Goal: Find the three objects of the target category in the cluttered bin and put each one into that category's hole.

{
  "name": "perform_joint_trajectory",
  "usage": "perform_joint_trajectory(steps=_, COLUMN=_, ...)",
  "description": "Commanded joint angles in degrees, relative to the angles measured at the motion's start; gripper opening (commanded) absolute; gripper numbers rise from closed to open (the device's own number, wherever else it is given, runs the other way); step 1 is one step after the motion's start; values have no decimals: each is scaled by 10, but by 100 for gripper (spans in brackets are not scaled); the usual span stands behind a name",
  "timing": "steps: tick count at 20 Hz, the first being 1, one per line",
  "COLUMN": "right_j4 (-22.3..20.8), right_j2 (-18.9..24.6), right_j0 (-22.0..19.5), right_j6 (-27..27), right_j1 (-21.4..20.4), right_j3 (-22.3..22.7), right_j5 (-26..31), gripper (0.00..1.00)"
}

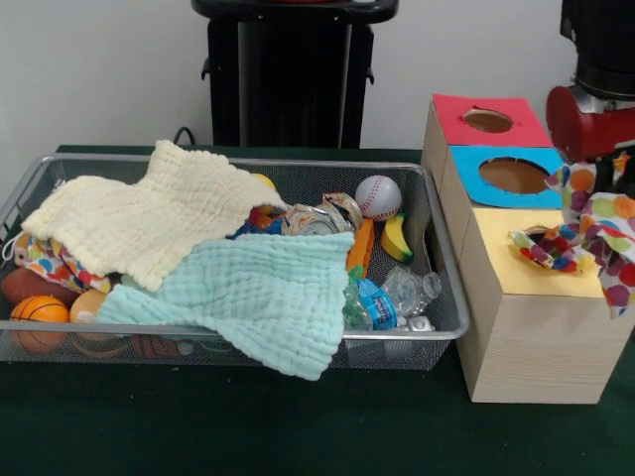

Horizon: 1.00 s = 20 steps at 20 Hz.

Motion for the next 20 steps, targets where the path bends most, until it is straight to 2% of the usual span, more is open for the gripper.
perform_joint_trajectory(steps=1, right_j4=-18, right_j2=-15, right_j0=-41, right_j6=-22, right_j1=-6, right_j3=56, right_j5=36, gripper=0)
perform_joint_trajectory(steps=6, right_j4=-30, right_j2=-14, right_j0=-46, right_j6=-37, right_j1=-8, right_j3=69, right_j5=47, gripper=0)
perform_joint_trajectory(steps=13, right_j4=-33, right_j2=-12, right_j0=-49, right_j6=-26, right_j1=-21, right_j3=131, right_j5=11, gripper=0)
perform_joint_trajectory(steps=20, right_j4=-38, right_j2=-2, right_j0=-43, right_j6=-16, right_j1=0, right_j3=137, right_j5=-14, gripper=0)
